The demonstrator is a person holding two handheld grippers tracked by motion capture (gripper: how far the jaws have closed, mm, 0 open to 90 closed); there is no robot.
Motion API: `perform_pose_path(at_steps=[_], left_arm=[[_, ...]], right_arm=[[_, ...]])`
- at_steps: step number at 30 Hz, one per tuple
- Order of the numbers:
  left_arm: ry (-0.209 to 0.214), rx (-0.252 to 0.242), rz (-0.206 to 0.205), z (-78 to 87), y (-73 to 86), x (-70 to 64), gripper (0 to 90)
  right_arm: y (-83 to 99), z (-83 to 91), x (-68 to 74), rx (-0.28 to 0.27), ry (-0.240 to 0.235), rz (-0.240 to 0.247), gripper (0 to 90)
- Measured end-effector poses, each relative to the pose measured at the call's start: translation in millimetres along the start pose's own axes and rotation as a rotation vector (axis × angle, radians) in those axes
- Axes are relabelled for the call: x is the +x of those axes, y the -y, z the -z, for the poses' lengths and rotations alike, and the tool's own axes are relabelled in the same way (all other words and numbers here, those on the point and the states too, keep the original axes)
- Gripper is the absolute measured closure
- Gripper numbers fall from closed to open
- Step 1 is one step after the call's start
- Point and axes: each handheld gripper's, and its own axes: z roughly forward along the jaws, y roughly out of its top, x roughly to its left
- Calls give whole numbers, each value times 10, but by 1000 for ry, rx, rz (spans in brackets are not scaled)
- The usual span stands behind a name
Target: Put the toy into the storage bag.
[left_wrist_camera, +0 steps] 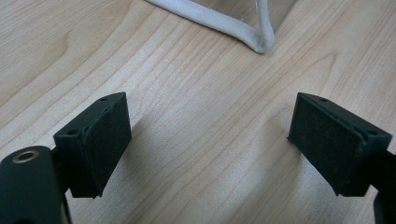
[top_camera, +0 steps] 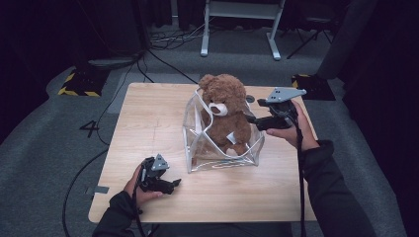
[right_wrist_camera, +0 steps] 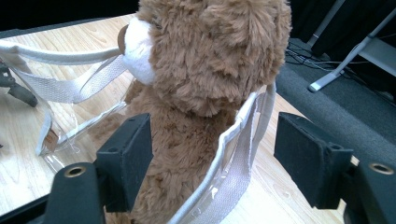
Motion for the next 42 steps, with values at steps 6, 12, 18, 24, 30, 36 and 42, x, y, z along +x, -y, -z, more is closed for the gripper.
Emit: perform_pose_path(at_steps=[6, 12, 18, 24, 30, 36, 42], left_arm=[[0, 0, 0, 0, 0, 0, 131], [0, 0, 0, 0, 0, 0, 131], [0, 0, 0, 0, 0, 0, 131], [-1, 1, -2, 1, 0, 1, 131], [-1, 1, -2, 1, 0, 1, 131], [-1, 1, -2, 1, -1, 1, 131], [0, 0, 0, 0, 0, 0, 131]], right_arm=[[10, 38, 2, -5, 7, 5, 274], [26, 83, -12, -2, 22, 9, 266], [41, 123, -22, -4, 30, 8, 266], [59, 171, -27, -5, 39, 15, 266], [78, 215, -41, -9, 46, 16, 266], [116, 289, -67, -8, 56, 24, 266], [162, 335, -88, -1, 67, 24, 266]])
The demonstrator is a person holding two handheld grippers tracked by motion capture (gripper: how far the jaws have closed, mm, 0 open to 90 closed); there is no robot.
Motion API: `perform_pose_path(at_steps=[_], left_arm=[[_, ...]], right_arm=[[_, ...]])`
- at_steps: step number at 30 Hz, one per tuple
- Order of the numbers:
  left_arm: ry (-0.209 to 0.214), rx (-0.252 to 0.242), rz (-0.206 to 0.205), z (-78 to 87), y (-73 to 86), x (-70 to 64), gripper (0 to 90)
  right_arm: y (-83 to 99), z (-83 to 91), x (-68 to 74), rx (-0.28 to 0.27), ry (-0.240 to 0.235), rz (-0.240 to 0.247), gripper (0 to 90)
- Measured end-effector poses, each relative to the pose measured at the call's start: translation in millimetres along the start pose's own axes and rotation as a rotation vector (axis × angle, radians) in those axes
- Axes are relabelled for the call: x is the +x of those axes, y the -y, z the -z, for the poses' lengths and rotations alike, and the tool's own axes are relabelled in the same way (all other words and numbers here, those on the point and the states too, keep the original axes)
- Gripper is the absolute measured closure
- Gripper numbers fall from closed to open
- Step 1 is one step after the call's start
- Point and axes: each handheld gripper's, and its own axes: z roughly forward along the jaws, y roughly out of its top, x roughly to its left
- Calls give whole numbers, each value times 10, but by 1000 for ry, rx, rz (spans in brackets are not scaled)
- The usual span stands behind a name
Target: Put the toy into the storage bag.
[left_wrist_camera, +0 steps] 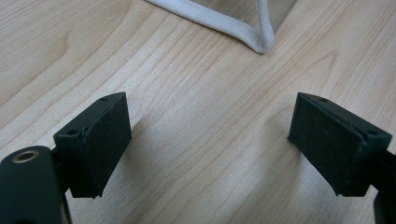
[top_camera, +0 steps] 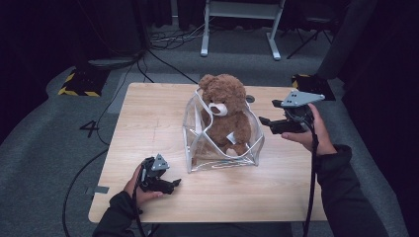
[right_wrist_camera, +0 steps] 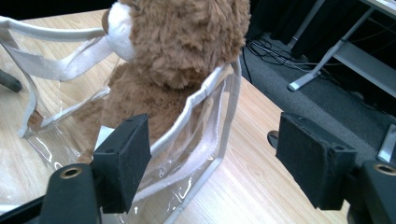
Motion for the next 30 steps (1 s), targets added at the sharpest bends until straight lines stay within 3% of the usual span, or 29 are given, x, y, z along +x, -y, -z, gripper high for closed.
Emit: perform_pose_path(at_steps=[30], left_arm=[[-1, 0, -2, 0, 0, 1, 131]], right_arm=[[289, 185, -49, 36, 57, 20, 266]])
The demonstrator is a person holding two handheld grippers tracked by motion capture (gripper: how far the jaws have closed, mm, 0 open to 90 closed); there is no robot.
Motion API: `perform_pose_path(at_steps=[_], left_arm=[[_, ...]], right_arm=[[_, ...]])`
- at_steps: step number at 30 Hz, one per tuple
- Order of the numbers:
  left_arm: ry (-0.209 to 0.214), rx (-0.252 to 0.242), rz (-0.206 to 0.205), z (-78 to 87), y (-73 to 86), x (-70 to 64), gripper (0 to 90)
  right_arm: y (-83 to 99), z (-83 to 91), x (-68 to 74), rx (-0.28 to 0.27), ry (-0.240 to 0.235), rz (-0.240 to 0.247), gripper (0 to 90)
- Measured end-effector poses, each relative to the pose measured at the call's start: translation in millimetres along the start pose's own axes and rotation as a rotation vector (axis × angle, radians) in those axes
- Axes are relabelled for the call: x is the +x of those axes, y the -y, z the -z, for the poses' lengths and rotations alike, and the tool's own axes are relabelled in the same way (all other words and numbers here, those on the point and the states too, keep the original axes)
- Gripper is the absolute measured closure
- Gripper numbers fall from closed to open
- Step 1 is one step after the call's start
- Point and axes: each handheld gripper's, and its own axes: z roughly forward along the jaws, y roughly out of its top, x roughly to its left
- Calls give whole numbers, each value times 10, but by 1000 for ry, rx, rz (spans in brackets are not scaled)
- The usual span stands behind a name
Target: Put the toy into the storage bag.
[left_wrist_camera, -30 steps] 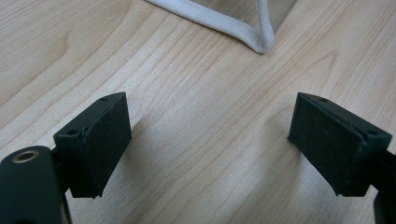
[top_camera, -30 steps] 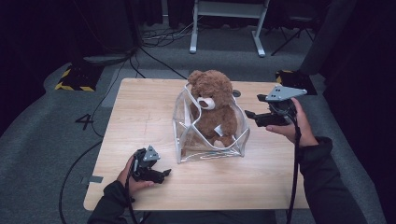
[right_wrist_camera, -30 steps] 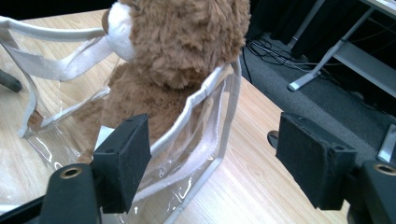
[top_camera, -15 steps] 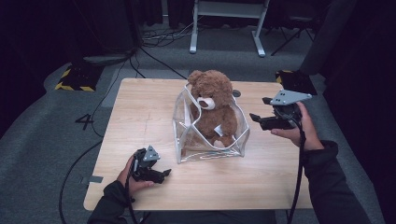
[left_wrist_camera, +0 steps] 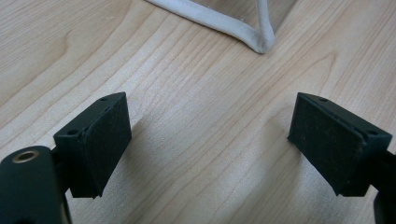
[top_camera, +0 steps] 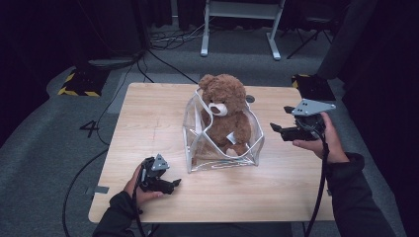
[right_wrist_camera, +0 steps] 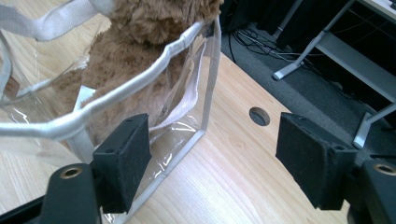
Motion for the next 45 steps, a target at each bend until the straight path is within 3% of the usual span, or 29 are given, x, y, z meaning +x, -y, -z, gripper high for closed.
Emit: perform_pose_path(at_steps=[13, 45], left_arm=[[-1, 0, 2, 0, 0, -1, 131], [-1, -1, 1, 0, 0, -1, 131]], right_arm=[[150, 43, 17, 27, -2, 15, 264], [494, -9, 97, 73, -21, -3, 259]])
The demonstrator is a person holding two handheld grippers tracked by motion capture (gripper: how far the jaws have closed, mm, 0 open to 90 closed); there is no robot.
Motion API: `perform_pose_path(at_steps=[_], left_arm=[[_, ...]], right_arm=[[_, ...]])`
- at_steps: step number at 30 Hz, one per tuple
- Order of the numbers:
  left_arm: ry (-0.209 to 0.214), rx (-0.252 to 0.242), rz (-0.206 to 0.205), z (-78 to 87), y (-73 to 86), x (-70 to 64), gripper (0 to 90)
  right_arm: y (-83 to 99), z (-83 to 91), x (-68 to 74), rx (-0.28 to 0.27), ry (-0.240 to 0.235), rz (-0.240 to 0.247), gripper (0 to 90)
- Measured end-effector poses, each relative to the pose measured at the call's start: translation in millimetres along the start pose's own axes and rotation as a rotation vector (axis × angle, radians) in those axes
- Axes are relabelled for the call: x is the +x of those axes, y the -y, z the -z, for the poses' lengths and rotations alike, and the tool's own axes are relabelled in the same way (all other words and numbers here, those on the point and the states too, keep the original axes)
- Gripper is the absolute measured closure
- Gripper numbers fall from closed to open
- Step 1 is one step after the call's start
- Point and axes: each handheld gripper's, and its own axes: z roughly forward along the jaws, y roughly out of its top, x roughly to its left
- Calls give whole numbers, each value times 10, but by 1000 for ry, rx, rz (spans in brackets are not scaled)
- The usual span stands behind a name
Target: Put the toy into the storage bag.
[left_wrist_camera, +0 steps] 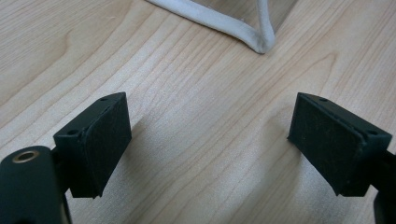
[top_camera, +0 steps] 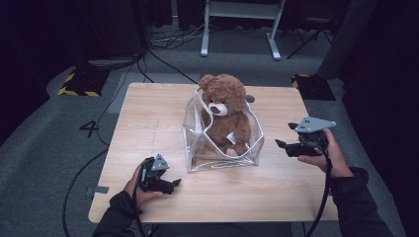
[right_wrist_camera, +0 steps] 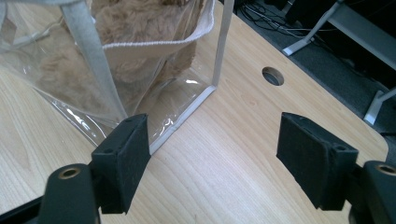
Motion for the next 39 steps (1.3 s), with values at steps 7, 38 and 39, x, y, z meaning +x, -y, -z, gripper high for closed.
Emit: perform_pose_path(at_steps=[7, 38, 39], left_arm=[[0, 0, 1, 0, 0, 0, 131], [0, 1, 0, 0, 0, 0, 131], [-1, 1, 0, 1, 0, 0, 131]], right_arm=[[87, -41, 7, 13, -6, -15, 260], [471, -93, -36, 61, 3, -63, 260], [481, -92, -33, 64, 5, -64, 260]])
